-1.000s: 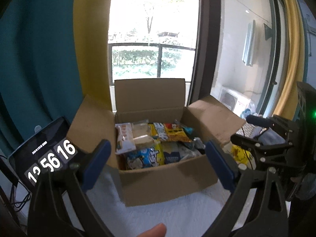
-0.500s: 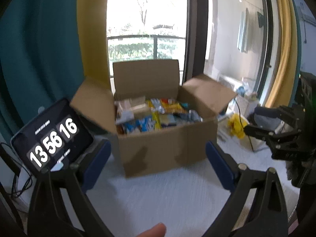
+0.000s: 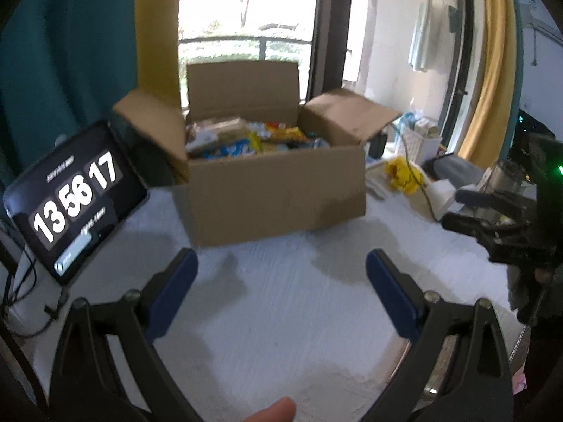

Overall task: Organize snacks
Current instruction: 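Move both tools back from the box toward the clear pastry pack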

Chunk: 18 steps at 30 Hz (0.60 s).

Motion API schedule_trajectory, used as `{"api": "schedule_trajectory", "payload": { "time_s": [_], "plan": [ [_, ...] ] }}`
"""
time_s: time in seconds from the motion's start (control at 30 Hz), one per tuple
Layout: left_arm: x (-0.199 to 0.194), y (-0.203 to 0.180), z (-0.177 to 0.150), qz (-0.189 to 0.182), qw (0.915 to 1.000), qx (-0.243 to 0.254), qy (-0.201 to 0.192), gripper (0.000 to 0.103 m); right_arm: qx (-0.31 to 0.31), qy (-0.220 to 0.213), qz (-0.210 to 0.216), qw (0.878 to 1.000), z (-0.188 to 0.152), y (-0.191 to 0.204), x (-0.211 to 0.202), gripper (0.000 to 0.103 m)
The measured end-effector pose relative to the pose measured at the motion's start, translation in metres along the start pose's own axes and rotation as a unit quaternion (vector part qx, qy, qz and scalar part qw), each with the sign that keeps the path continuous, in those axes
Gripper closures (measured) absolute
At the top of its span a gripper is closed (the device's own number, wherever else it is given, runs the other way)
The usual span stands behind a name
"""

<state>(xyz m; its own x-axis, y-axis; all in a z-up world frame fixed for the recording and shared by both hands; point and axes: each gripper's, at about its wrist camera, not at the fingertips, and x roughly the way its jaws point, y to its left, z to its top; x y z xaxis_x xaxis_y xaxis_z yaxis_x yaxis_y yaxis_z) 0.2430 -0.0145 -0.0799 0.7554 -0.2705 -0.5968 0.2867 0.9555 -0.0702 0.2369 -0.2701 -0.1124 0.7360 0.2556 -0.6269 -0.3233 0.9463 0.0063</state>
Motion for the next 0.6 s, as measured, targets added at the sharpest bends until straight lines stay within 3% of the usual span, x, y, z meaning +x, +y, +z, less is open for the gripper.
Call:
{"api": "schedule_trajectory", "payload": {
  "time_s": [0.37, 0.6],
  "plan": [
    [0.019, -0.003, -0.074, -0.002, 0.9965, -0.03, 0.078, 0.006, 0.028, 0.067, -0.008, 0.997, -0.069, 0.01, 0.003, 0.026],
    [0.019, -0.015, -0.104, 0.001, 0.995, -0.03, 0.096, 0.006, 0.031, 0.107, 0.002, 0.994, -0.096, 0.019, 0.003, 0.026]
  ]
}}
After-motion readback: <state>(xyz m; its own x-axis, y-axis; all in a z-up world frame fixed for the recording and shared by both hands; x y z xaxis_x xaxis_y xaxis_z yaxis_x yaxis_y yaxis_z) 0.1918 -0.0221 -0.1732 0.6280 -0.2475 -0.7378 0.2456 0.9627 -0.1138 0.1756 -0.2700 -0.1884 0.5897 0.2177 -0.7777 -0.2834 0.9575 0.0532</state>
